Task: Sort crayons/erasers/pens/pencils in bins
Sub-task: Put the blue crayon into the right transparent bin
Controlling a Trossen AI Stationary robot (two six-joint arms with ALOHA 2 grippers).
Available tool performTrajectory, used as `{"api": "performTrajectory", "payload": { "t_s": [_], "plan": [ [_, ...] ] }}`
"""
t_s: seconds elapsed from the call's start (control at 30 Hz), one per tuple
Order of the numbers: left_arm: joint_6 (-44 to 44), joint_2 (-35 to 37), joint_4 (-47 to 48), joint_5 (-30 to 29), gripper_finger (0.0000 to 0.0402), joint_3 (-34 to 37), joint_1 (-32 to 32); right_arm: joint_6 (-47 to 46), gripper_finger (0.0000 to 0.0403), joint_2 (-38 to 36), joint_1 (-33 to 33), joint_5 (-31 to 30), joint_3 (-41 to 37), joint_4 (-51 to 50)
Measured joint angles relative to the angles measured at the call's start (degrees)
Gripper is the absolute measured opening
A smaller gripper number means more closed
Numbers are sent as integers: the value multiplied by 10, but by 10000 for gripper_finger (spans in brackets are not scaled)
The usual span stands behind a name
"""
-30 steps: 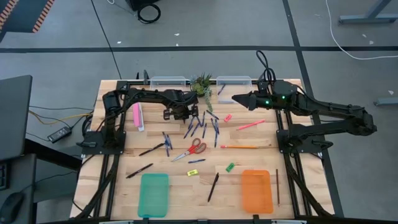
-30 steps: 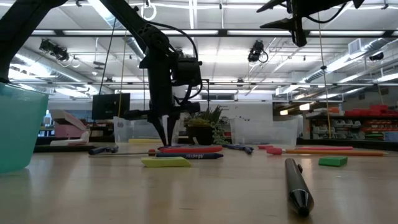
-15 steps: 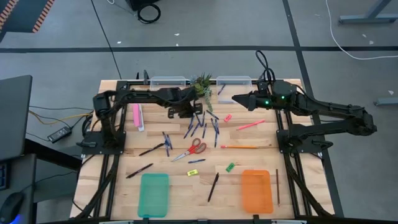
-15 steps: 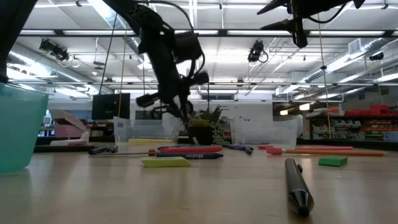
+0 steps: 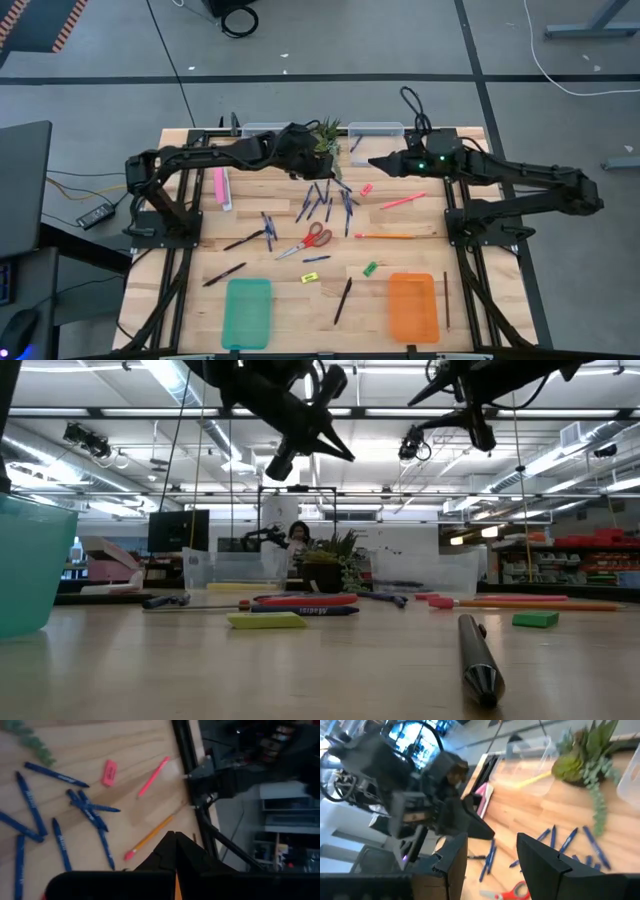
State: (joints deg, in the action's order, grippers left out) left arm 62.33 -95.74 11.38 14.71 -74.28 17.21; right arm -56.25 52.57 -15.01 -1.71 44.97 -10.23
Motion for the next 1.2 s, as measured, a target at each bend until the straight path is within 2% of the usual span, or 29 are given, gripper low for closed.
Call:
{"api": "performTrajectory", "payload": {
  "t_s": [0.17,0.27,0.37,0.5,0.7,0.83,1.0,1.2],
  "plan": [
    [-6,0,5,12,10,0,-5,-1,177,17,2,24,0,-15],
    [-46,0,5,26,24,0,-5,24,177,22,2,31,0,-70],
    [-103,4,7,71,31,0,1,105,177,42,7,73,0,-122],
    [-154,24,19,124,27,0,18,232,177,92,40,138,0,-137],
    [-185,82,54,136,14,0,58,351,177,184,112,113,10,-134],
    [-186,121,65,136,13,0,84,416,177,263,147,82,57,-130],
    [-186,154,66,135,17,-1,105,466,177,366,151,47,145,-137],
    [-187,167,84,134,10,0,111,498,177,469,140,60,217,-189]
  ]
}}
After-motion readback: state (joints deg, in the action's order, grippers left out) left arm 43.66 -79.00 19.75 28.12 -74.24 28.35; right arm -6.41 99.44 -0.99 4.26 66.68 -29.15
